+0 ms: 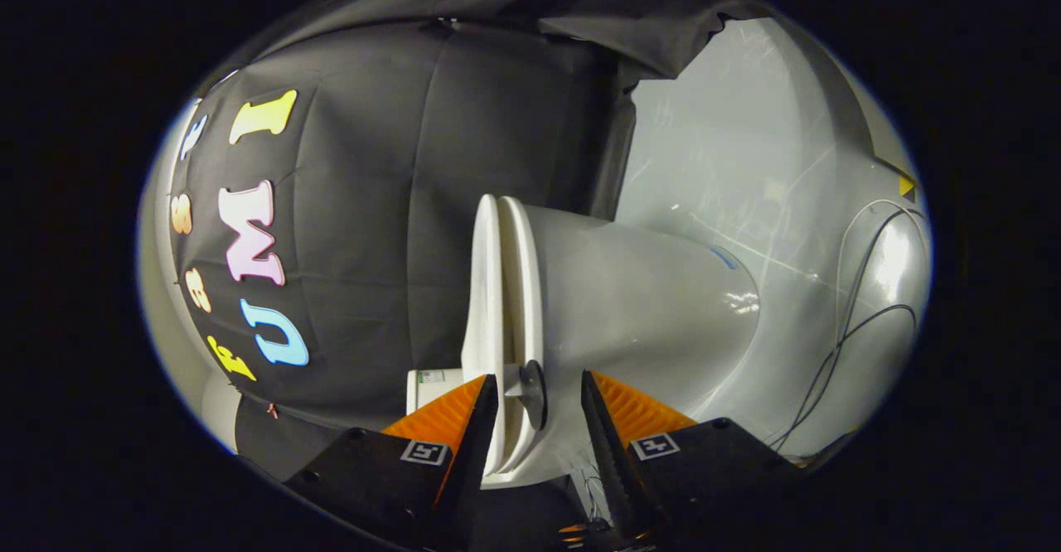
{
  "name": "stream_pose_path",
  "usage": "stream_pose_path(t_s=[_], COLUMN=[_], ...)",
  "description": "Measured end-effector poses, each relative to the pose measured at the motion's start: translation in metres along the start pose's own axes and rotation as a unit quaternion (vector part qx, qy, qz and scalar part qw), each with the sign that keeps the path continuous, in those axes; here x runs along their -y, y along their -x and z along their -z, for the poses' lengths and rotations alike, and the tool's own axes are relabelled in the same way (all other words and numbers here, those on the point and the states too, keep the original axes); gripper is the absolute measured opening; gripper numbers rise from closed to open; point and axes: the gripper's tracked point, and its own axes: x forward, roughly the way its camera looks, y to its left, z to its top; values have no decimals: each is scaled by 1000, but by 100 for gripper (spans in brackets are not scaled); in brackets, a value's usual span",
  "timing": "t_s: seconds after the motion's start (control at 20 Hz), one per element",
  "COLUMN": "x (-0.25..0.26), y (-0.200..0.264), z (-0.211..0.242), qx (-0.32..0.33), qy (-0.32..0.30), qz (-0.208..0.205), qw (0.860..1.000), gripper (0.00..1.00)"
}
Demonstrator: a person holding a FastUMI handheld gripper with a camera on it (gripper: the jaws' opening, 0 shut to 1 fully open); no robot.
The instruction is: Open the toilet lid.
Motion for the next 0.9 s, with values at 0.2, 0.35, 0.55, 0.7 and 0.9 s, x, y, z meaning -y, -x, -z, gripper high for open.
stream_pose_path(t_s=[0.2,0.35,0.55,0.7,0.9], x=[1,-1,-1,-4,-6], y=[-2,1,0,-2,-2], z=[1,-7,-7,3,1], qx=[-4,5,2,-12,-8], qy=[-14,-25,-38,-42,-44], qz=[-8,-24,-25,-35,-43], qw=[1000,999,999,998,998], gripper=[48,37,12,13,12])
